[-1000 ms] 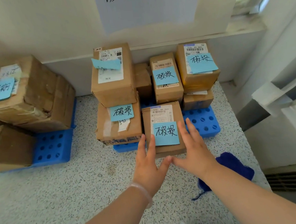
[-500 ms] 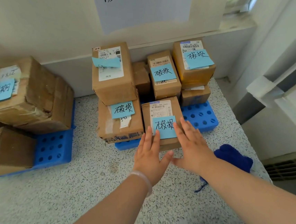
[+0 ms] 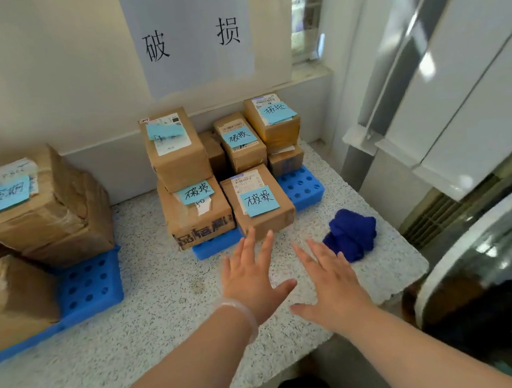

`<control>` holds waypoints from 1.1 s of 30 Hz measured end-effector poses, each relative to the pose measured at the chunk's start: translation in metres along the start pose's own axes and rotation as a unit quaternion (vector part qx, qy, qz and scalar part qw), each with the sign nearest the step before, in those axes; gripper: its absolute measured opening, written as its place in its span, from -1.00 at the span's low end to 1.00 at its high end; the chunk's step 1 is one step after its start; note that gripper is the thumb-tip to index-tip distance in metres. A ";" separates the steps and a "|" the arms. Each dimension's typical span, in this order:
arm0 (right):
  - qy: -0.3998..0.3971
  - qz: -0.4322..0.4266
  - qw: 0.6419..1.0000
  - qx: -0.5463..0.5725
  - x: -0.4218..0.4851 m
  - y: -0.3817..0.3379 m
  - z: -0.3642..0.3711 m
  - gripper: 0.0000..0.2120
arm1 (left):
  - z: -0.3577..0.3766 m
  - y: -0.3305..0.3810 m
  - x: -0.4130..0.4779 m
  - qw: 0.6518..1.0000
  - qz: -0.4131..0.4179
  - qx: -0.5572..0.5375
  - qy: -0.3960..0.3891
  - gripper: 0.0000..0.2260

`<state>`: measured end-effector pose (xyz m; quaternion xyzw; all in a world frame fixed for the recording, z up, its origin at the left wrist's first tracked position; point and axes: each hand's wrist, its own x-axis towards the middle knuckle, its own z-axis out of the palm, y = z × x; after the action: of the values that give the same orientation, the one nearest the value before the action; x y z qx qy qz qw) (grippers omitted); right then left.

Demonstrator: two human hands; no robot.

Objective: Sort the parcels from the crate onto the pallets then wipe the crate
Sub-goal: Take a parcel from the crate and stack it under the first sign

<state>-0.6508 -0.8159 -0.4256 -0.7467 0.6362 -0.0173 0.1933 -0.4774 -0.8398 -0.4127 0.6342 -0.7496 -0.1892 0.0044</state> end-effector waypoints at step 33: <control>0.171 0.453 0.857 0.176 -0.390 0.243 -0.010 0.08 | 0.139 0.371 -0.139 0.924 0.355 0.044 -0.134 -0.19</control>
<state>-0.9564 -0.4738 -0.4064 -0.3147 0.9137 -0.1666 0.1958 -0.8364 -0.6224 -0.4017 0.2949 -0.9268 -0.2254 -0.0575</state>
